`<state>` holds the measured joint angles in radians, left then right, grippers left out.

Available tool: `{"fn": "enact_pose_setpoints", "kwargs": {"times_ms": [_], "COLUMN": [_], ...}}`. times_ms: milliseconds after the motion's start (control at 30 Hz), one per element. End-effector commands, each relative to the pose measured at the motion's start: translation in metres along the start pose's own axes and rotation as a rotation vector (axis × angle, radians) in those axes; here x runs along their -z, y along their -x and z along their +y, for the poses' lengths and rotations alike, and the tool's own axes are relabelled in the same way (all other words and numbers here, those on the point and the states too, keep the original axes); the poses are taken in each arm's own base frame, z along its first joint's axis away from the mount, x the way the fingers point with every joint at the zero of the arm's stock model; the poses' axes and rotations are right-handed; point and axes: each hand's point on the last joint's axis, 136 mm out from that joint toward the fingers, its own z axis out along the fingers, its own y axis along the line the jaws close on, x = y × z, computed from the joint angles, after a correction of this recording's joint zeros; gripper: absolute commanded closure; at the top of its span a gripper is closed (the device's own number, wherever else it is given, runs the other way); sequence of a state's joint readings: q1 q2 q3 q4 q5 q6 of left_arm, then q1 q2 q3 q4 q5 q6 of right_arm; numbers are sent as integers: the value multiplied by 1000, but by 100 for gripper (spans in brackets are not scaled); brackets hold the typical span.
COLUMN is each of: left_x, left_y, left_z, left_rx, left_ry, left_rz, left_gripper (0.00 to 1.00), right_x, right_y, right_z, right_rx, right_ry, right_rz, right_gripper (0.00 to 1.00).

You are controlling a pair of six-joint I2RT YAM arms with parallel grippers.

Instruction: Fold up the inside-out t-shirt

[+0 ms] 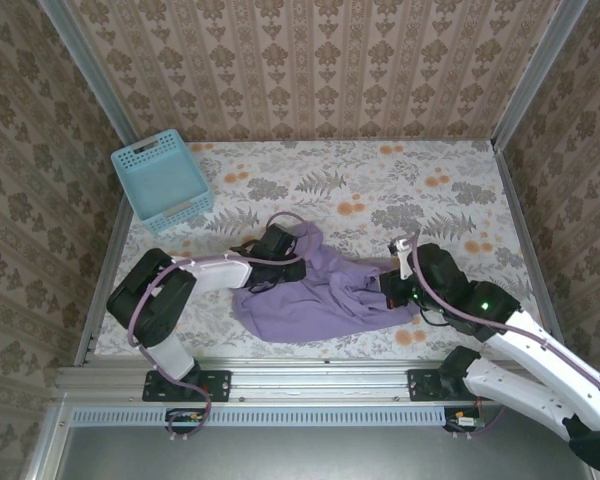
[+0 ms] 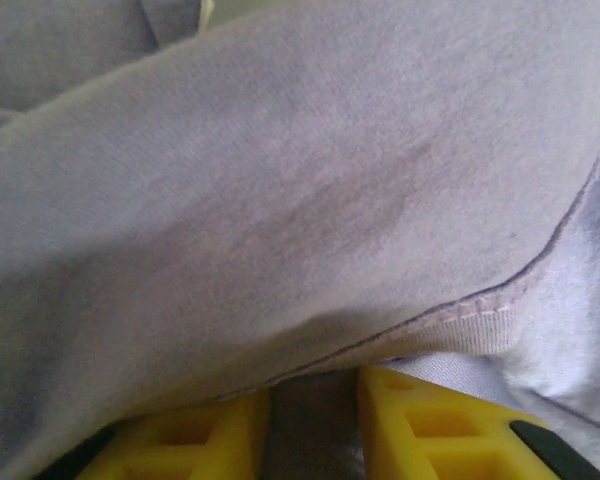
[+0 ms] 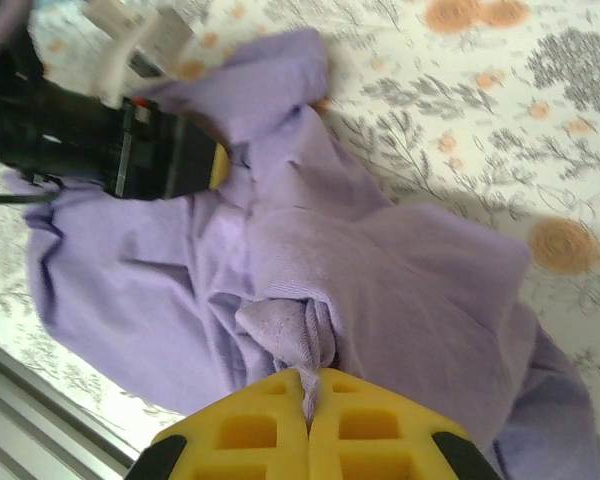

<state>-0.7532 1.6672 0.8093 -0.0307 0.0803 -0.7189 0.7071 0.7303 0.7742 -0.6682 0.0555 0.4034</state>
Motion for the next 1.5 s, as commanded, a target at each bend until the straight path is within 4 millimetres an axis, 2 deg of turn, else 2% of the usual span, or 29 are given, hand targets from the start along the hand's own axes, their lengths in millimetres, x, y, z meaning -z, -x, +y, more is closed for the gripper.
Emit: {"fn": "enact_pose_setpoints", "kwargs": {"times_ms": [0, 100, 200, 300, 367, 533, 700, 900, 1000, 1133, 1300, 1467], "left_x": [13, 51, 91, 116, 123, 120, 105, 97, 88, 79, 85, 87], "left_y": [-14, 0, 6, -1, -7, -17, -24, -20, -14, -9, -10, -13], "left_z": [6, -36, -80, -110, -120, -135, -151, -160, -155, -143, -138, -140], "left_rx": [-43, -184, -307, -398, -443, -473, -492, -461, -430, -391, -414, -440], "left_ry": [62, -3, -114, -241, -289, -364, -386, -401, -371, -333, -331, -351], "left_rz": [11, -130, -268, -359, -398, -380, -342, -343, -342, -330, -337, -323], "left_gripper": [68, 60, 54, 50, 48, 44, 35, 30, 36, 59, 79, 92], "right_x": [-1, -4, -6, -7, -8, -12, -13, -22, -27, -28, -29, -32], "right_y": [12, 25, 36, 46, 50, 57, 58, 48, 42, 36, 28, 26], "right_z": [24, 41, 50, 57, 60, 70, 74, 68, 64, 53, 30, 25], "right_rx": [-27, -36, -41, -37, -33, -32, -33, -32, -37, -42, -42, -43], "right_ry": [136, 214, 248, 271, 278, 315, 330, 301, 285, 232, 120, 98], "right_rz": [-56, -86, -106, -122, -124, -121, -123, -94, -84, -80, -67, -61], "right_gripper": [99, 100, 100, 100, 100, 100, 100, 100, 100, 96, 92, 87]}}
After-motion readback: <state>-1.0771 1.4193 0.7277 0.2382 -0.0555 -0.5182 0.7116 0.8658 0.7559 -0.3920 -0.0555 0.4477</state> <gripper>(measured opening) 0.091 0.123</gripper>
